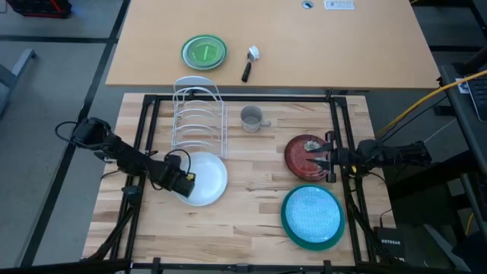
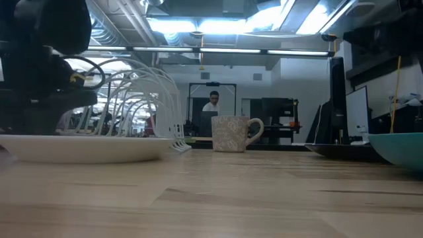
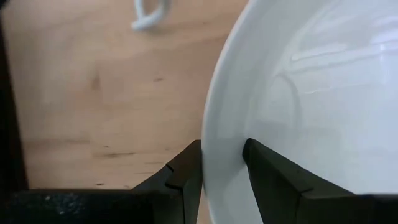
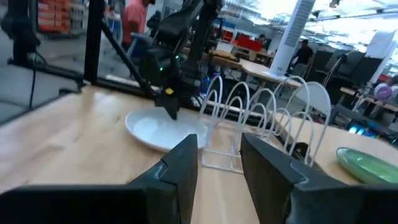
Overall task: Sort dishes
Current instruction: Put the white plate into the dish rack
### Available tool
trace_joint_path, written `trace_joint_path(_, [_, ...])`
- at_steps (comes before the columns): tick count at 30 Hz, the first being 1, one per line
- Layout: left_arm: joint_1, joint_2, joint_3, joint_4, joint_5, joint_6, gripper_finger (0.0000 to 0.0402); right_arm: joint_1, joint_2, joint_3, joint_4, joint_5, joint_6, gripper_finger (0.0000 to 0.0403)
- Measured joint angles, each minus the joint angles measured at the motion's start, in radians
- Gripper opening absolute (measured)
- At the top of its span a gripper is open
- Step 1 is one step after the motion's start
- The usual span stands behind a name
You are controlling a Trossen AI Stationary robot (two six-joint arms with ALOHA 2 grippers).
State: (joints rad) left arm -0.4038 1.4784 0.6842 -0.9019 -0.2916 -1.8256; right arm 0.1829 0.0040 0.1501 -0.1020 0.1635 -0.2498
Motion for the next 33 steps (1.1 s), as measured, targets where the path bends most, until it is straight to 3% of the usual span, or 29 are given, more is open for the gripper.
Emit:
trace_joint_path(12, [-0.016, 0.001, -0.001, 0.221, 0.000, 0.049, 0.0115, 0.000, 0.066, 0.000, 0.013, 0.003, 0.216, 0.0127])
trace_joint_path(17, [-0.016, 0.003, -0.003, 0.323, 0.005, 0.102, 0.0115, 0.000, 0.145, -0.029, 0.185, 0.038, 0.276, 0.0127])
trace_joint_path(21, [-0.016, 0.005, -0.004, 0.379, 0.008, 0.130, 0.0115, 0.000, 0.229, -0.059, 0.314, 0.030, 0.328, 0.0127])
trace_joint_path(30, [-0.016, 0.005, -0.004, 0.393, 0.000, 0.125, 0.0115, 0.000, 0.481, -0.061, 0.350, 0.027, 0.584, 0.0127])
trace_joint_path(33, [-0.016, 0.005, -0.005, 0.419, 0.000, 0.125, 0.0115, 0.000, 0.595, -0.062, 0.433, 0.027, 0.656, 0.0127])
